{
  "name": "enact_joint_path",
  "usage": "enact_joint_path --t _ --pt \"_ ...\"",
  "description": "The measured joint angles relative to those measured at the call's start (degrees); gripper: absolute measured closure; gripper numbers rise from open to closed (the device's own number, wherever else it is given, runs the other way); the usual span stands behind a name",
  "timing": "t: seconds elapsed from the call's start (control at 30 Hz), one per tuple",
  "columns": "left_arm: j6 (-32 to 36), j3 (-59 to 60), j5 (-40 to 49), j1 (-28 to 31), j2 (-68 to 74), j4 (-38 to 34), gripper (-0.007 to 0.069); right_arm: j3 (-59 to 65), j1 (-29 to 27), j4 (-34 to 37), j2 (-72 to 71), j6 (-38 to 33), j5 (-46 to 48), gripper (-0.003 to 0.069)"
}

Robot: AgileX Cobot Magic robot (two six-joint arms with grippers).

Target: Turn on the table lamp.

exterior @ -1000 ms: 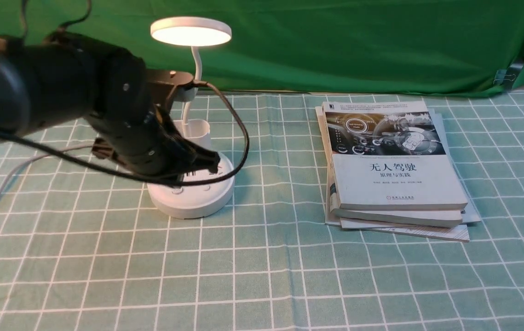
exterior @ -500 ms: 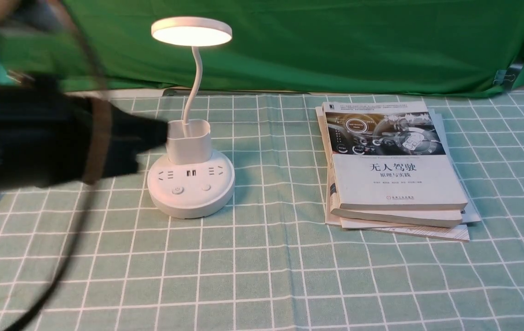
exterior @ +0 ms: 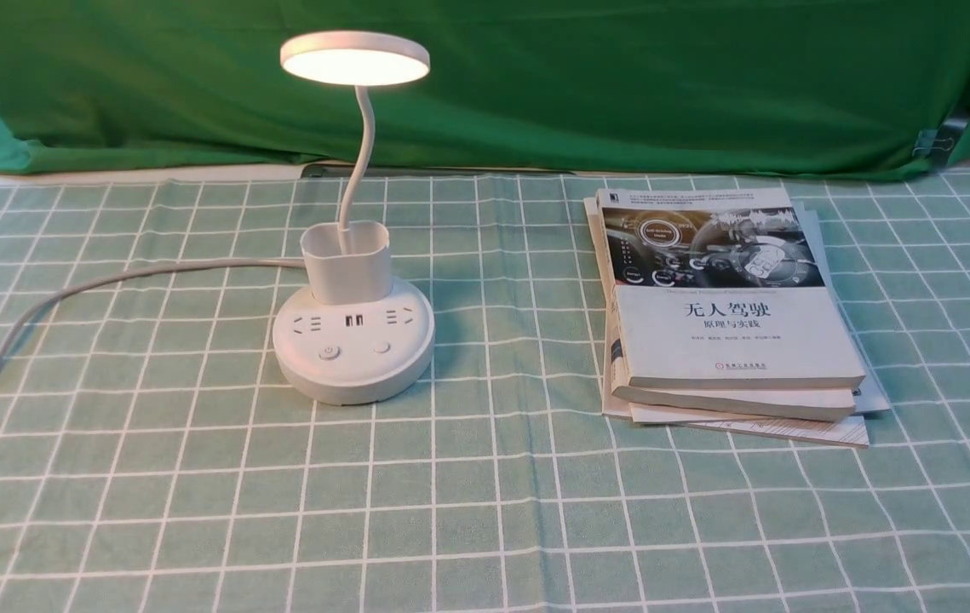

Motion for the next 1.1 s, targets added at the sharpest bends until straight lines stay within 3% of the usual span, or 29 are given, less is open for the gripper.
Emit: enact_joint_path --t 0.33,0.53,0.6,0.73,0.8,0.97,1.1 --pt "0.0 0.8 -0.6 0.0 -0.2 -0.3 0.0623 0.0 0.0 0.0 0.0 0.0 0.0 0.0418" --pt "0.2 16.8 -11.5 1.3 -7.7 -1.7 0.0623 0.0 0.0 0.0 0.0 0.0 0.0 0.0418" --pt "0.3 24.4 -16.4 2.9 -11.6 1.8 0.0623 0.0 0.0 0.0 0.0 0.0 0.0 0.0418" --pt "-0.9 38.8 -23.5 7.6 -18.8 21.1 0.0623 0.0 0.0 0.0 0.0 0.0 0.0 0.0418" --pt "-3.8 43.5 -26.5 10.0 -21.1 24.7 0.0623 0.0 0.0 0.0 0.0 0.0 0.0 0.0418" --pt "-13.4 53.3 -37.1 16.3 -28.0 27.2 0.0623 0.0 0.0 0.0 0.0 0.0 0.0 0.0418" --pt "-16.8 54.3 -39.1 18.5 -29.2 27.2 0.0623 0.0 0.0 0.0 0.0 0.0 0.0 0.0418"
